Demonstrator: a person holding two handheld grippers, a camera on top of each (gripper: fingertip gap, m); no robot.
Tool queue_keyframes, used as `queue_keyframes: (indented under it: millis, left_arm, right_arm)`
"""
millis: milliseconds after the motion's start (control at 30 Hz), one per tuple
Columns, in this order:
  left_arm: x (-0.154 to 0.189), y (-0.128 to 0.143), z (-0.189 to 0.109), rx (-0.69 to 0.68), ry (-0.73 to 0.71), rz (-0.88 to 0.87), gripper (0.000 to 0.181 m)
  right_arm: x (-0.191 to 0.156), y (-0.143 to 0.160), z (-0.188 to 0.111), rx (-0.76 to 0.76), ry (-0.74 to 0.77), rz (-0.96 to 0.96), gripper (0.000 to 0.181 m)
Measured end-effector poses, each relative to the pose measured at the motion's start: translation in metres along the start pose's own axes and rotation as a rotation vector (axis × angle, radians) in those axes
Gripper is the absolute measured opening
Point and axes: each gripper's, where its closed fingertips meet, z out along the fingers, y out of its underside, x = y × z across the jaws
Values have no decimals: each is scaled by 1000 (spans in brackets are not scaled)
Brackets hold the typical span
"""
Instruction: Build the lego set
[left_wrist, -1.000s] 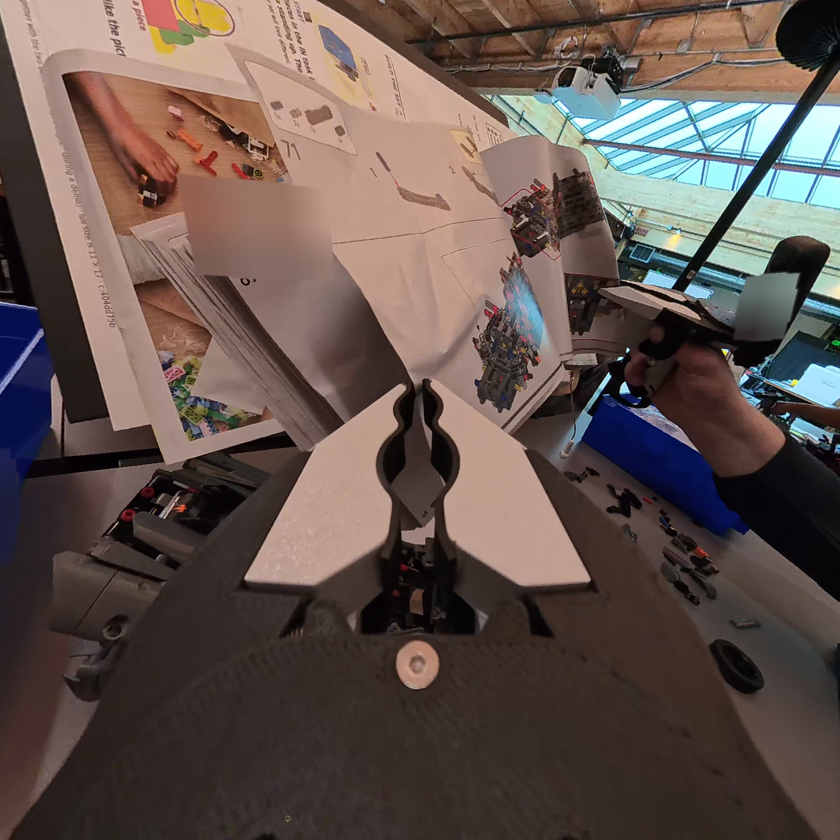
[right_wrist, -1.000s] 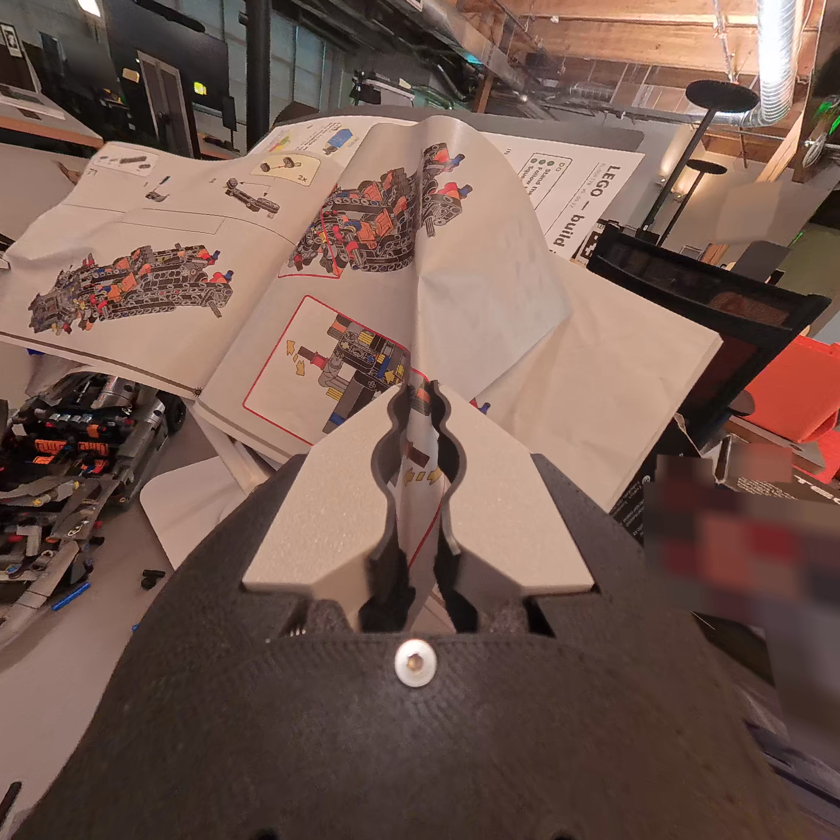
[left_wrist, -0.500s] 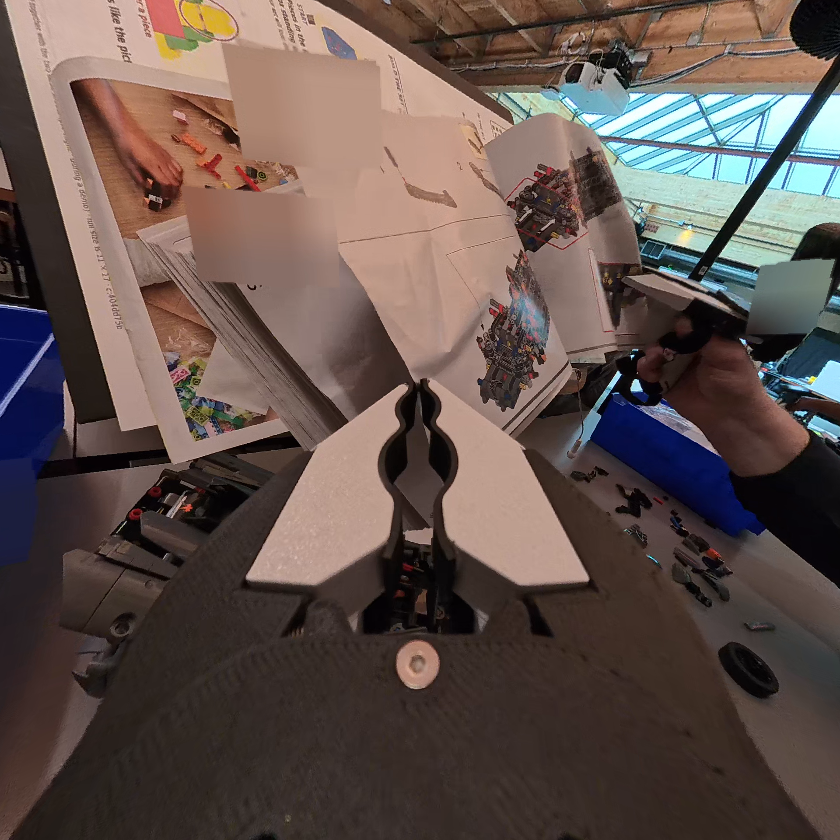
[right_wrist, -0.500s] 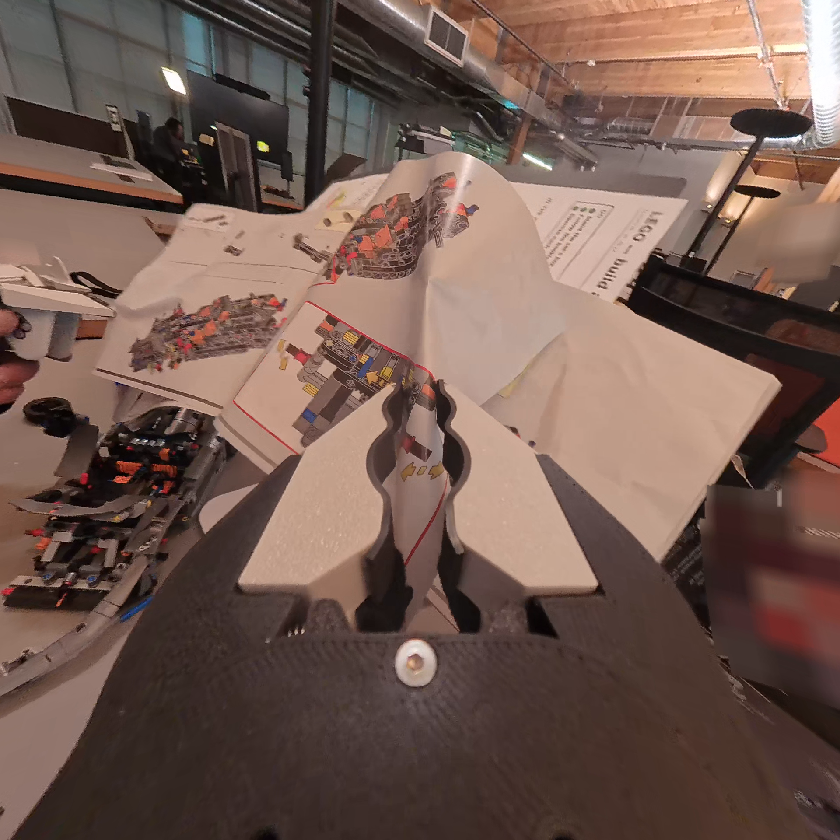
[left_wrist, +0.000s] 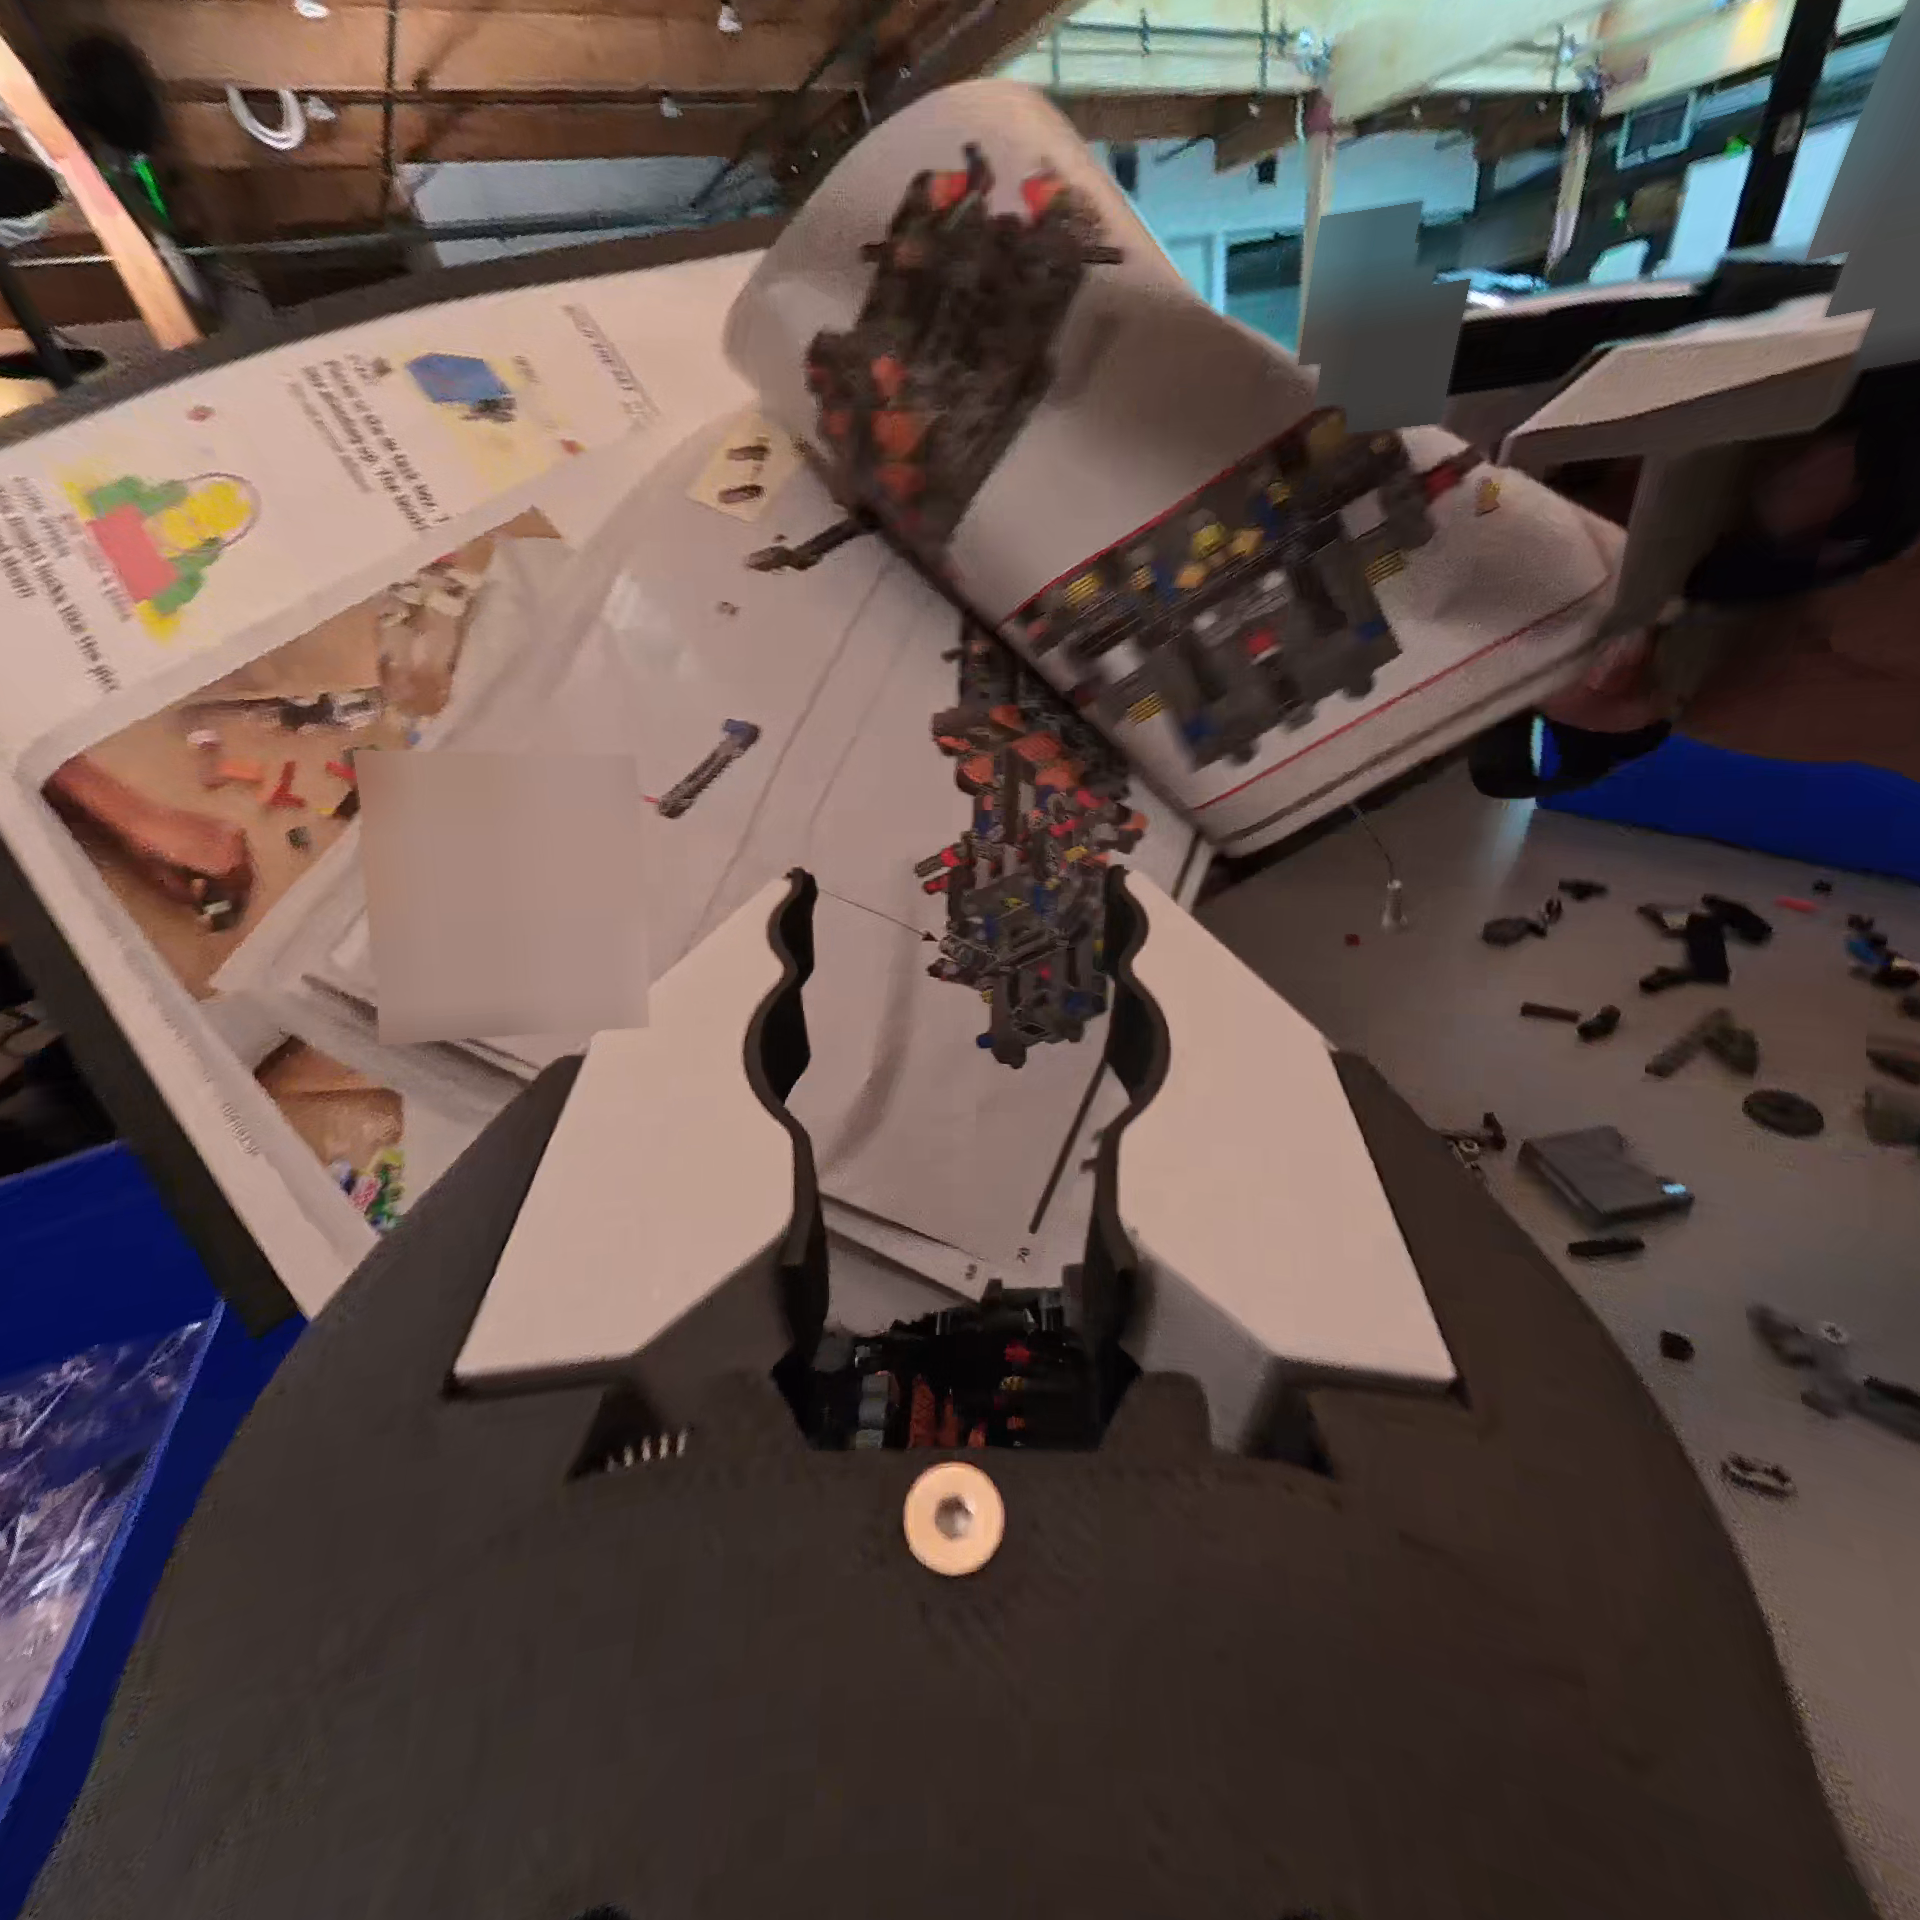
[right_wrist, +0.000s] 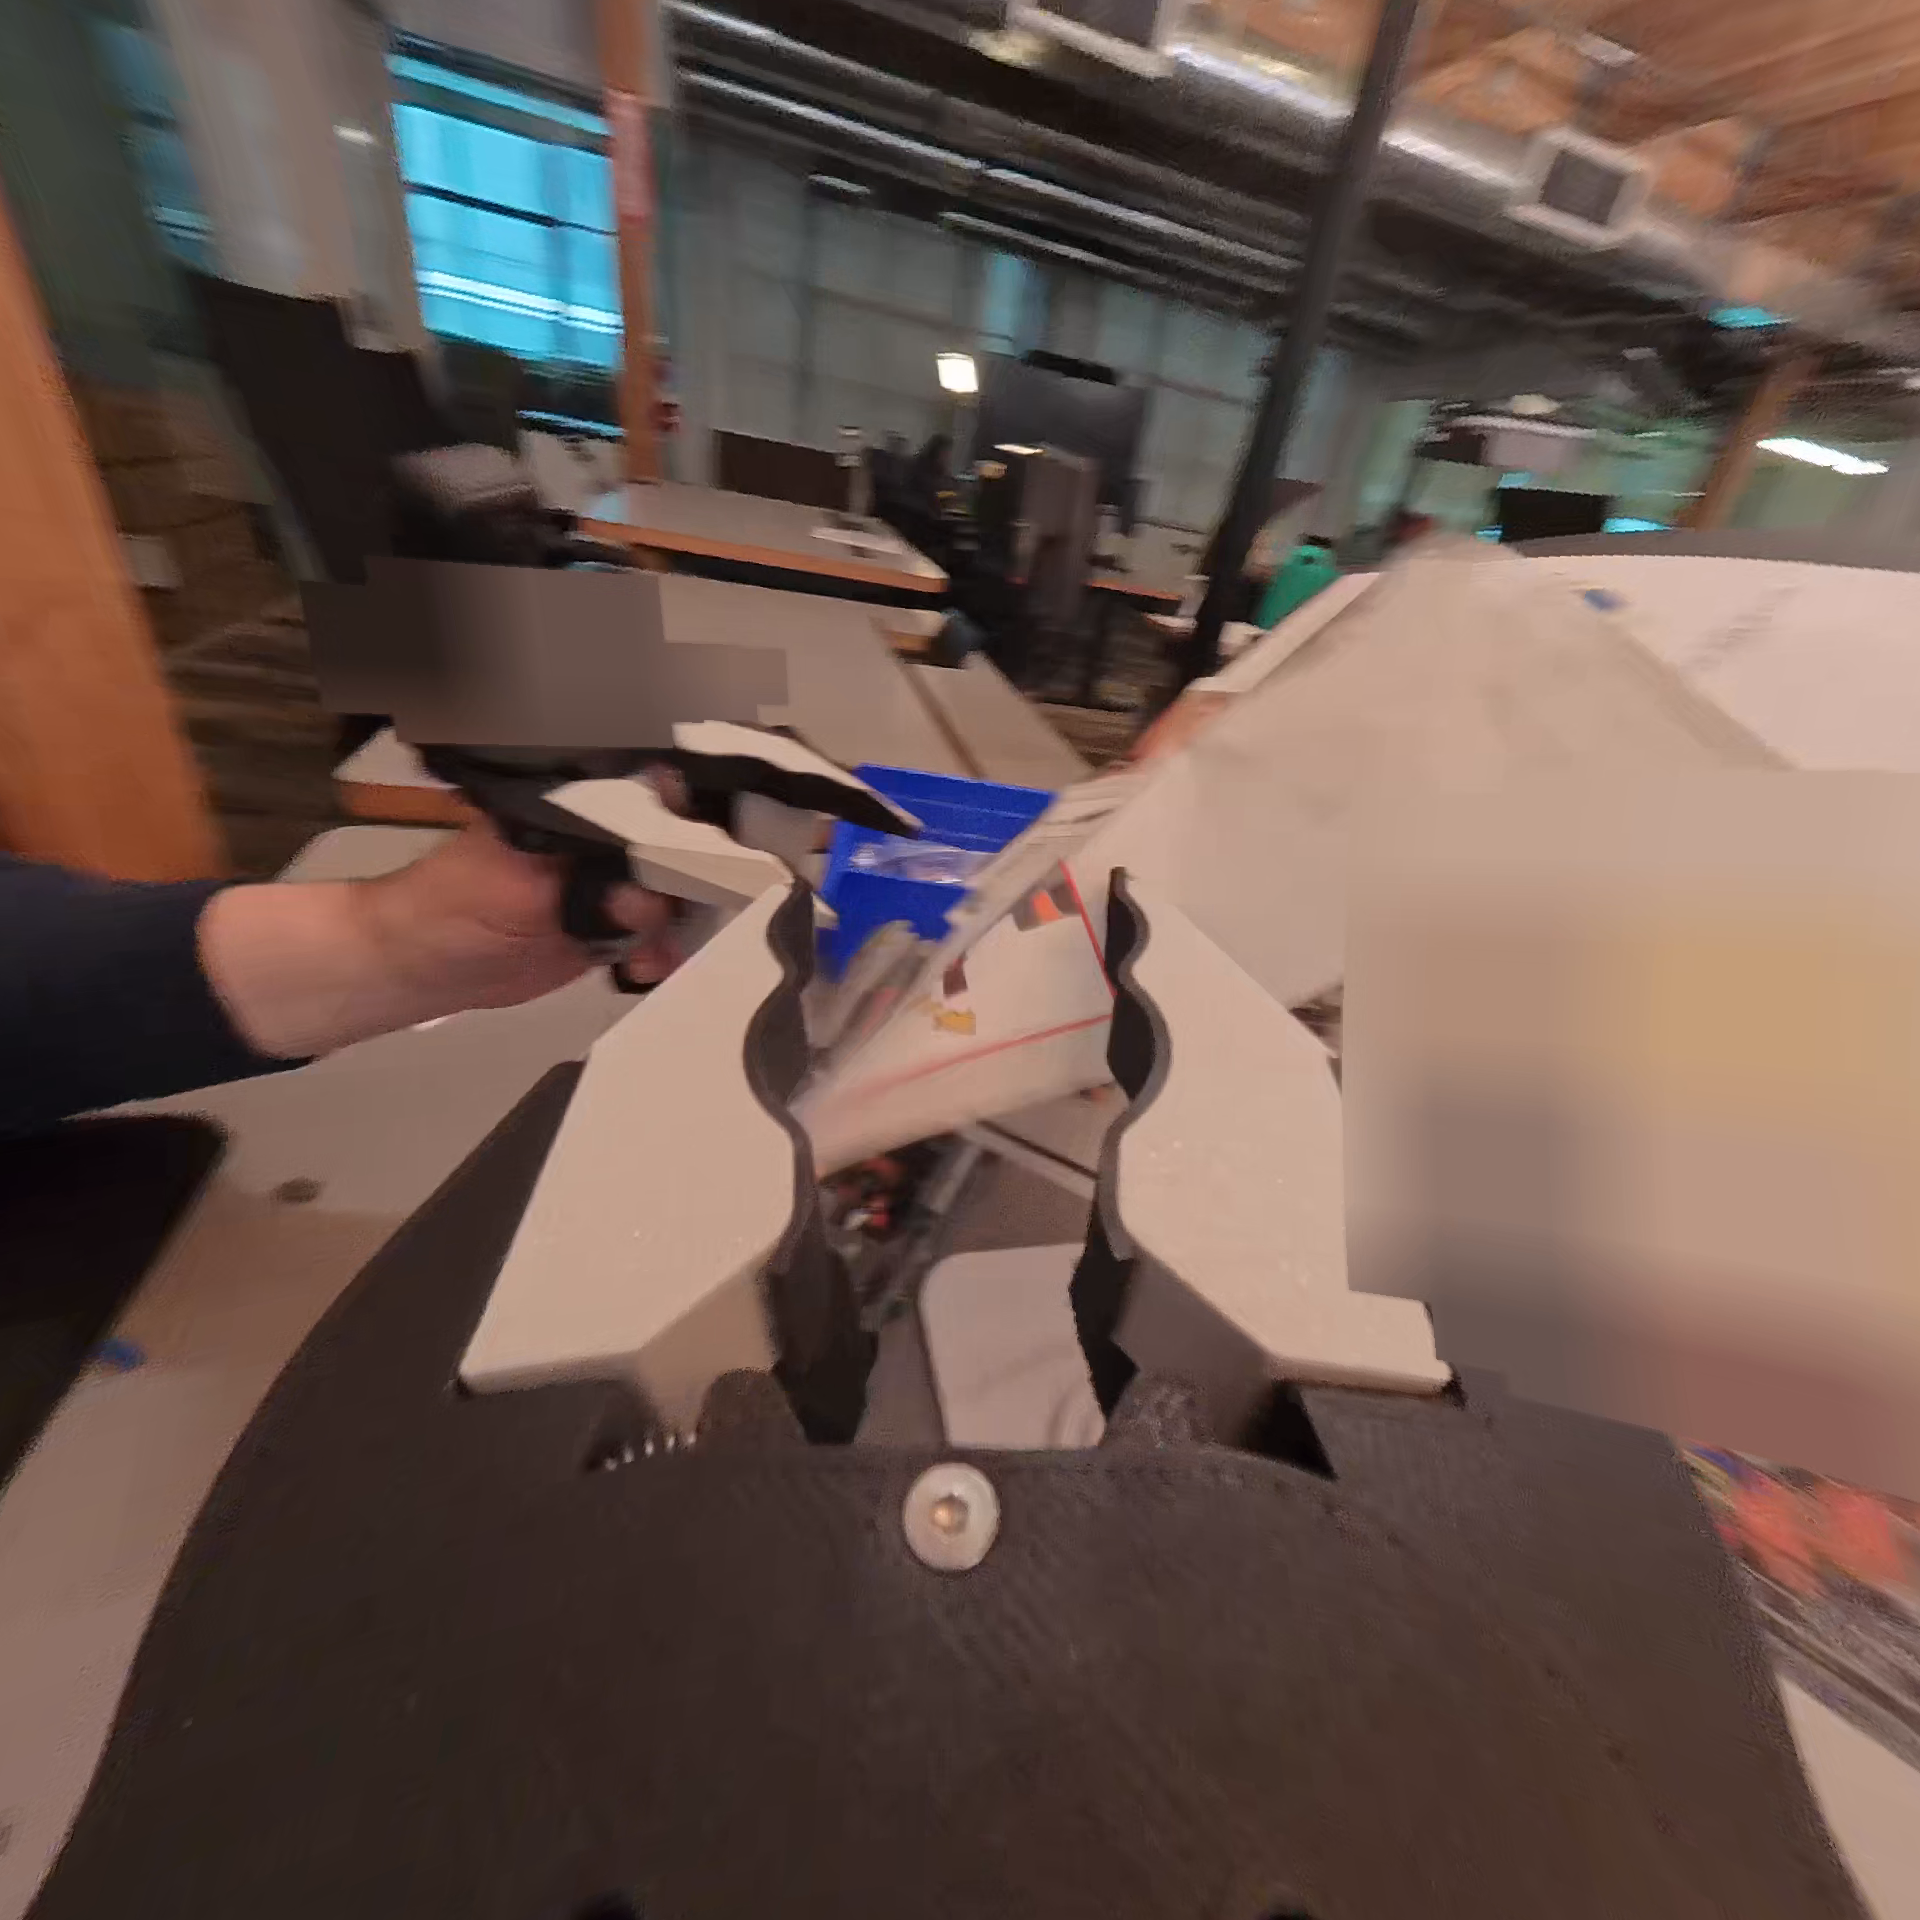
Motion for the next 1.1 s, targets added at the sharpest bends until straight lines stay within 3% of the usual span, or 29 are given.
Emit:
queue_keyframes:
  millis: [100,200,367,467,533,667,800,1100]
  left_arm:
    - [15,8,9,-37,35,42,61]
    - [17,12,12,-39,61,11,65]
    - [20,8,9,1,129,-79,64]
    - [30,2,7,36,227,-144,62]
    - [35,3,8,40,281,-211,65]
    - [36,10,9,38,361,-361,71]
    - [36,7,3,93,465,-495,76]
    - [35,-14,-11,203,559,-564,96]
  right_arm:
    - [-36,3,9,-3,-164,-12,63]
    - [-41,-3,3,38,-201,-36,62]
    - [24,-7,-18,43,60,-3,52]
    - [73,17,-35,-85,288,-50,42]
    - [84,38,-36,-175,316,-22,43]
    - [51,64,-10,-250,144,18,43]
    - [10,92,7,-389,-2,-188,44]
    - [11,68,0,-303,-4,-193,41]
